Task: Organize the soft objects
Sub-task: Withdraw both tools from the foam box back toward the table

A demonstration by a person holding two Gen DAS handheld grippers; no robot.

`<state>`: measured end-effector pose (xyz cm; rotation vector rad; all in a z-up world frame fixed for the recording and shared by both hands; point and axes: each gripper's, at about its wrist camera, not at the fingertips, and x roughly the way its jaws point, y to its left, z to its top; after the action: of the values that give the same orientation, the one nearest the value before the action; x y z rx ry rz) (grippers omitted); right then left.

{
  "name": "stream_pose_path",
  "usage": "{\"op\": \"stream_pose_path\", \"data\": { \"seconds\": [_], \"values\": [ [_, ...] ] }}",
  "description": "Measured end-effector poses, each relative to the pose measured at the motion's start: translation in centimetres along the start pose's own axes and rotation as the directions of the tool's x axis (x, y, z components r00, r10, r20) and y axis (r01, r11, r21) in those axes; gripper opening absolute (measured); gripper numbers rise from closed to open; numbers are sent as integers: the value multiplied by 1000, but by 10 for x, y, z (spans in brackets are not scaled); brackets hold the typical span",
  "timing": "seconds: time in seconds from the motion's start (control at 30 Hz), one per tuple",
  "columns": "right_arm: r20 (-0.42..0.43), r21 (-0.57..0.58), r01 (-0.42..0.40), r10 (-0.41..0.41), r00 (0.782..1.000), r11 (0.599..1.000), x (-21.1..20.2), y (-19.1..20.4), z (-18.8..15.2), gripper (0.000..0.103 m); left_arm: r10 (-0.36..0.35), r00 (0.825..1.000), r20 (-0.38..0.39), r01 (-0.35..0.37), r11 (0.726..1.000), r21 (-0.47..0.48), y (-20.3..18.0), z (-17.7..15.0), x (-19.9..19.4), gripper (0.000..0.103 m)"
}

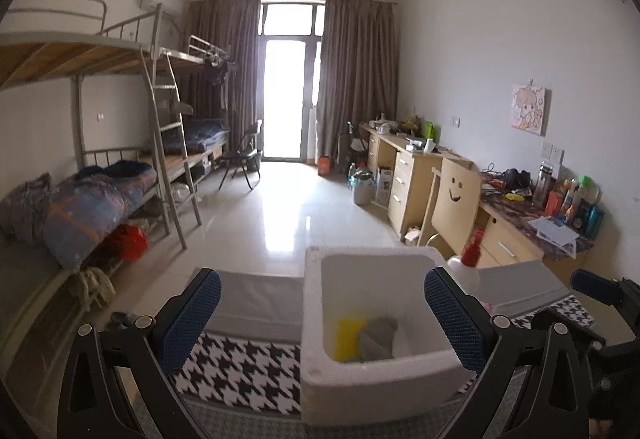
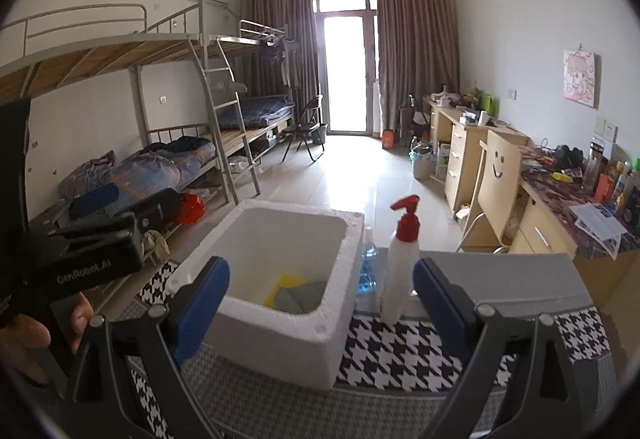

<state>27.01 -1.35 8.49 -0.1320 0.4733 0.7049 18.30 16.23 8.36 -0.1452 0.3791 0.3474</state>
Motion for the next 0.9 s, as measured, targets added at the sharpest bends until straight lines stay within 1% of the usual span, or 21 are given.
{"op": "stream_pose_path", "data": {
  "seconds": [0.1, 0.23, 0.3, 0.4, 0.5, 0.6, 0.7, 0.83, 0.9],
  "values": [
    [18, 11, 5, -5, 1000, 1000, -11, -3, -8, 95, -30, 1000, 4, 30, 1000, 11, -9, -7, -10, 102],
    [35, 27, -3, 2, 999, 1000, -27, -11, -19, 95, -63, 998, 9, 63, 998, 0, -21, -14, -23, 102],
    [45, 23, -4, 3, 999, 1000, -33, -14, -23, 95, -63, 998, 24, 63, 998, 0, -25, -16, -28, 102],
    [60, 10, 0, -1, 998, 1000, -40, -16, -27, 95, -39, 998, 50, 38, 999, 27, -35, -21, -35, 102],
    [73, 13, 2, -2, 997, 1000, -46, -21, -32, 95, -58, 997, 55, 58, 998, 13, -36, -24, -40, 102],
    [83, 15, 8, -9, 997, 1000, -50, -25, -34, 95, -85, 994, 70, 83, 996, 23, -40, -28, -47, 102],
    [88, 17, 19, -20, 996, 1000, -54, -27, -37, 95, -94, 993, 77, 93, 996, 18, -41, -31, -52, 102],
    [91, 7, 26, -26, 996, 1000, -60, -27, -43, 95, -100, 993, 67, 101, 995, 0, -42, -36, -55, 102],
    [93, 3, 23, -24, 995, 1000, -63, -28, -46, 95, -106, 991, 78, 106, 994, 3, -44, -38, -59, 102]
  ]
}}
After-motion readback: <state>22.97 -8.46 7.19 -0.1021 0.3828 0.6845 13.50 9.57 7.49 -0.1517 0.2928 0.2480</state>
